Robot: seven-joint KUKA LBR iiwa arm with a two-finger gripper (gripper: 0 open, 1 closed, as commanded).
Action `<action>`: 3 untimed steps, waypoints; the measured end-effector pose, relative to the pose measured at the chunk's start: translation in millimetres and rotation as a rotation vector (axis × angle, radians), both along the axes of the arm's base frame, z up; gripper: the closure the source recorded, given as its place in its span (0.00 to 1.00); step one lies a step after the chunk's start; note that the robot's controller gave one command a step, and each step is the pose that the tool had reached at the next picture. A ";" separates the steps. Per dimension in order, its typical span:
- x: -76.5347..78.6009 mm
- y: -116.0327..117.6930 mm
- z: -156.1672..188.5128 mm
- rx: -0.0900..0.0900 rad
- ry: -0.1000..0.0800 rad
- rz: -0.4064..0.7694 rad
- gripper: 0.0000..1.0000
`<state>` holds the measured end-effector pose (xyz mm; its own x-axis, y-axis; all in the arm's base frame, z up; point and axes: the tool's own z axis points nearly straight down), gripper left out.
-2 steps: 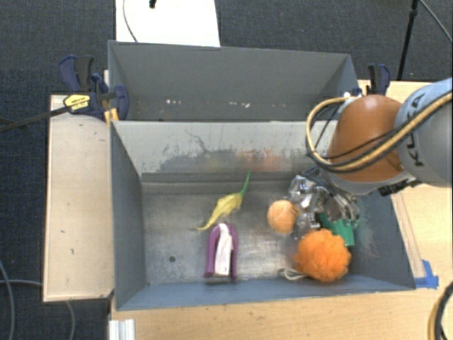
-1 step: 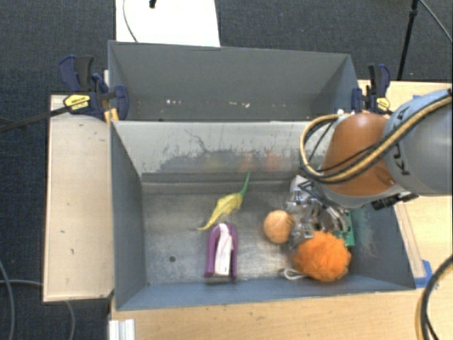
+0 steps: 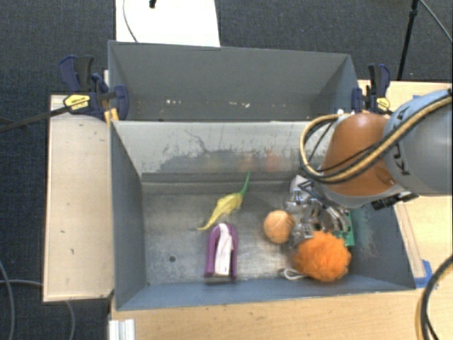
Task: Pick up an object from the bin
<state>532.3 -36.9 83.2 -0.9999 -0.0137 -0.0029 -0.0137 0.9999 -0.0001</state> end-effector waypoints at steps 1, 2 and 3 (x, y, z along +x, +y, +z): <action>-11.7 -2.9 45.8 0.001 0.009 -0.027 1.00; -19.7 -8.0 114.6 0.001 0.004 -0.060 1.00; -7.4 0.1 168.8 0.000 0.005 -0.045 1.00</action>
Offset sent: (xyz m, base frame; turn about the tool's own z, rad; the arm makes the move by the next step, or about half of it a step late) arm -0.0026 -0.0118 0.1453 0.0422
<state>524.9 -36.8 252.0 -0.9995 0.0310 0.0017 0.0310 0.9995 0.0003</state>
